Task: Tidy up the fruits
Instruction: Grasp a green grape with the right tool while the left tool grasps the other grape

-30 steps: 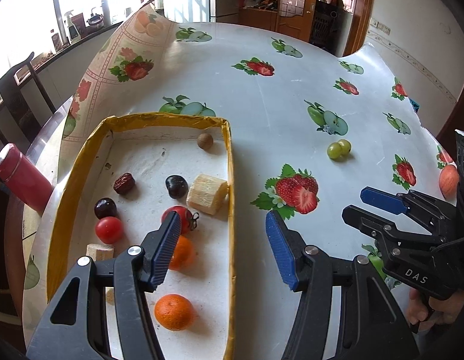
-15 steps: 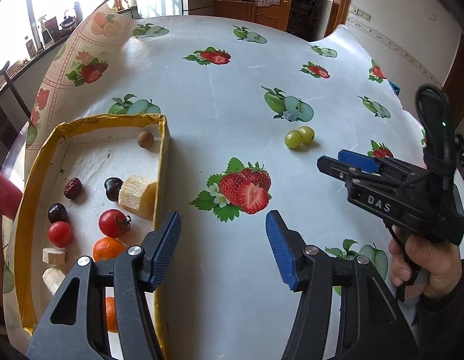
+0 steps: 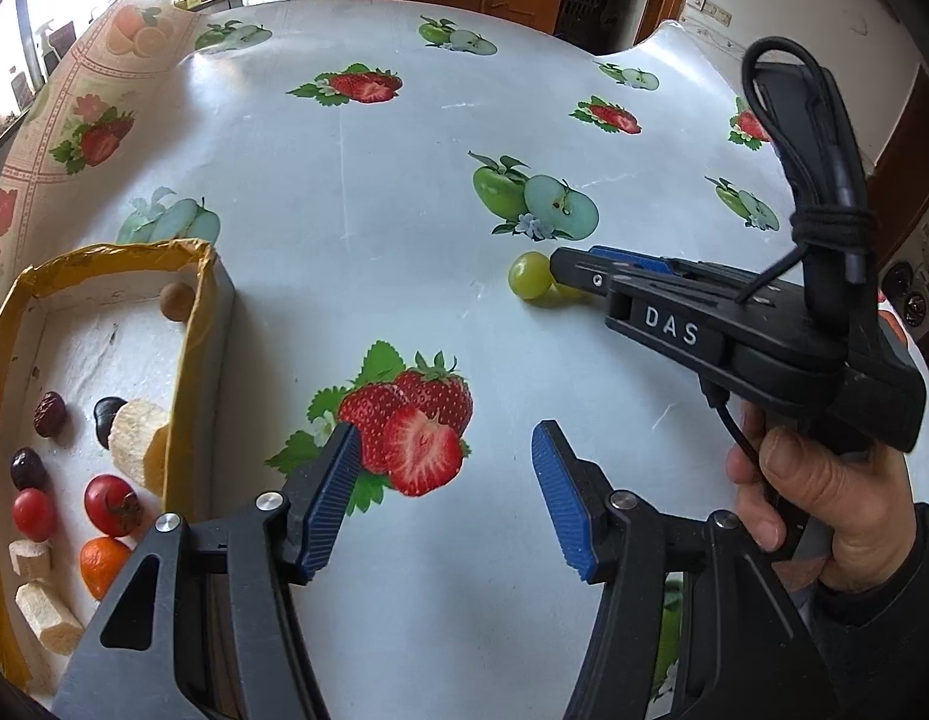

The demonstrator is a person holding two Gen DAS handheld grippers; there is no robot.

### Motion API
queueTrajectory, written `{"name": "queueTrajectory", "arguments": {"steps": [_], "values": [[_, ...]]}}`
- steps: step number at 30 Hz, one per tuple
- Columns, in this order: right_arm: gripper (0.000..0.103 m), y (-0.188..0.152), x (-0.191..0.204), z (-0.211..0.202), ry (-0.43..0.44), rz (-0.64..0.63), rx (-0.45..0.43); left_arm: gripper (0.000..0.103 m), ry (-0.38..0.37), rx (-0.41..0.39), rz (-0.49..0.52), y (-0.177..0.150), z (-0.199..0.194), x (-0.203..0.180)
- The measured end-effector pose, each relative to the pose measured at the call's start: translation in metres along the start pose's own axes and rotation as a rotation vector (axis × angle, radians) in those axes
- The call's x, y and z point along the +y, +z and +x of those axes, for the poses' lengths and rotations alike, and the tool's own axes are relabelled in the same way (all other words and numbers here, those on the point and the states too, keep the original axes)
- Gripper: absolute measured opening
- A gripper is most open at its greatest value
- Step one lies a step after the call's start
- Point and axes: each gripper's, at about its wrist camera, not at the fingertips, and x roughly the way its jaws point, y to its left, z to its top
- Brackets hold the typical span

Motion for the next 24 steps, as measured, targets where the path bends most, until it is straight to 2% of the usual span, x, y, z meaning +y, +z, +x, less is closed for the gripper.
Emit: {"name": "queueTrajectory", "arguments": {"steps": [2,9,11,16,21,22,24], "values": [[0.022,-0.002,-0.003,0.0,0.003,-0.002,0.001,0.058,-0.004,0.01,0.001,0.006,0.009,-0.004],[0.034,-0.001,-0.011,0.004,0.043,0.028,0.008,0.058,0.005,0.032,-0.003,0.016,0.029,-0.01],[0.022,-0.001,-0.012,0.004,0.062,0.025,0.014,0.058,0.016,0.037,-0.001,0.02,0.035,-0.011],[0.022,-0.01,-0.004,-0.017,0.009,-0.036,-0.015,0.058,0.041,0.035,0.028,0.034,0.049,-0.021],[0.022,-0.022,-0.022,-0.057,0.023,0.058,-0.069,0.057,0.049,0.019,0.068,0.05,0.066,-0.043],[0.022,-0.025,-0.025,-0.065,0.03,0.074,-0.08,0.053,0.048,0.013,0.08,0.053,0.068,-0.048],[0.022,-0.033,-0.03,-0.079,0.043,0.097,-0.097,0.037,0.038,0.004,0.099,0.055,0.07,-0.055]]}}
